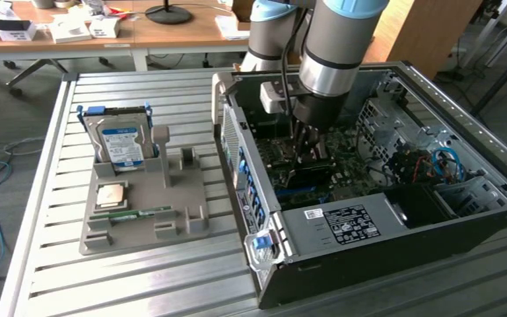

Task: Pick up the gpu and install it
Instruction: 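Press down on the gpu until it lock into place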

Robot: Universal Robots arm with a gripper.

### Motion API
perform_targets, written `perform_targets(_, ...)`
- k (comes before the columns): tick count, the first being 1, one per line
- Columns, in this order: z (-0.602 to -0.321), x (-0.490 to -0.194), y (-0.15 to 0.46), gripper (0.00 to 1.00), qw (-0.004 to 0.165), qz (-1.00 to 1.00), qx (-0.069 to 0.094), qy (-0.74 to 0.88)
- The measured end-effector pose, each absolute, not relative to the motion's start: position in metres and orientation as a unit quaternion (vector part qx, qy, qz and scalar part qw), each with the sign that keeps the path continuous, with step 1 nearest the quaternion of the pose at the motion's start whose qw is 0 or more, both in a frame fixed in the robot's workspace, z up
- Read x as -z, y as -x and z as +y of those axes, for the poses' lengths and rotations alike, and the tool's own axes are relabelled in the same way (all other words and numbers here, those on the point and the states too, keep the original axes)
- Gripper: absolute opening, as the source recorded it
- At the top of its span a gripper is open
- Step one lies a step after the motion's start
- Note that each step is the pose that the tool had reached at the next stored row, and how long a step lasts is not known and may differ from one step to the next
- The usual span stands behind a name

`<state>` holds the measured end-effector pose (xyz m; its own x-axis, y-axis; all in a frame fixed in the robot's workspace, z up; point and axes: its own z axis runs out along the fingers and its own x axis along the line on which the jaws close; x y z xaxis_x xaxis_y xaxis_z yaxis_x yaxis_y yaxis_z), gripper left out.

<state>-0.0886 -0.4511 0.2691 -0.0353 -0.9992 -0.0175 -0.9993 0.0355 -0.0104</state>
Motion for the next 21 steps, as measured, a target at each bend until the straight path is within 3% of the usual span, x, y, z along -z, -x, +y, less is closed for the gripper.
perform_targets(21,-0.4511,-0.267,0.0889,0.11,0.01,0.719,-0.002,0.694)
